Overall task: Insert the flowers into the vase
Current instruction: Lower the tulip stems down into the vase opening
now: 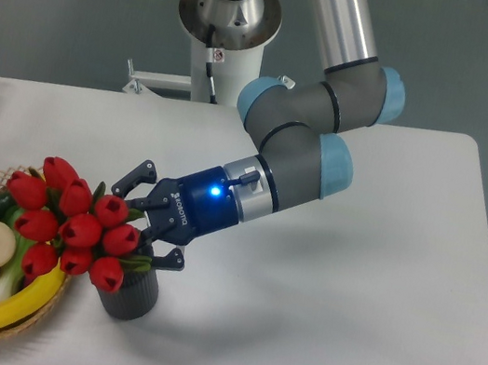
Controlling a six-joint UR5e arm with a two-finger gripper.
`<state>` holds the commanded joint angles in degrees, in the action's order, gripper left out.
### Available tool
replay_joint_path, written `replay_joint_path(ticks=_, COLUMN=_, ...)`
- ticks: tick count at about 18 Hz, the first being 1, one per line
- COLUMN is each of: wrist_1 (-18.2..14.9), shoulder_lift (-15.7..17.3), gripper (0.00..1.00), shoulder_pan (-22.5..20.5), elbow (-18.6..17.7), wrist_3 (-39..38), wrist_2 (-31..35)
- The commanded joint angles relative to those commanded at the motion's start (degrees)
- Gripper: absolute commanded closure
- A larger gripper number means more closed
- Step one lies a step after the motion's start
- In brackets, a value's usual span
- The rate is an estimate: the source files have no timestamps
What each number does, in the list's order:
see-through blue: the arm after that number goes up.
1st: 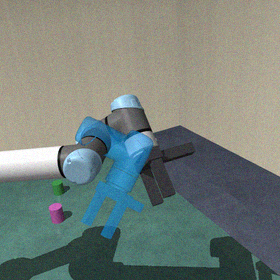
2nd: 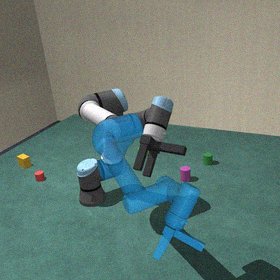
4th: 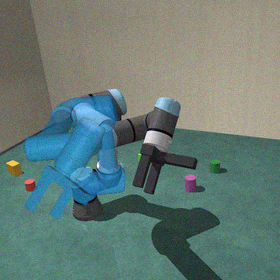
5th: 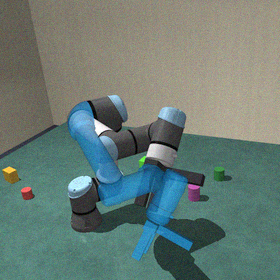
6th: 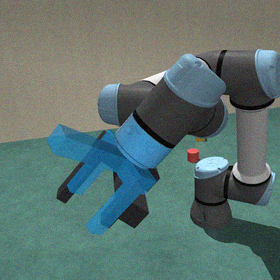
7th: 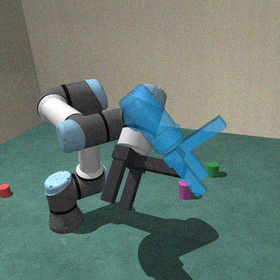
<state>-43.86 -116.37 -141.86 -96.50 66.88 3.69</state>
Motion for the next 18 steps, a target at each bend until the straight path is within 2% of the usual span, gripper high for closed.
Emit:
replay_joint_path(ticks=7, wrist_1=-0.1, shoulder_lift=-1.3, gripper=0.55, shoulder_pan=0.0, elbow=-0.1, wrist_3=1.5, wrist_2=0.1)
replay_joint_path(ticks=10, wrist_1=-0.1, shoulder_lift=-1.7, gripper=0.55, shoulder_pan=-0.3, elbow=-2.0, wrist_3=4.9, wrist_2=0.0)
replay_joint_path(ticks=18, wrist_1=-0.1, shoulder_lift=-1.7, gripper=0.55, shoulder_pan=-1.0, elbow=-3.9, wrist_3=5.2, wrist_2=0.2)
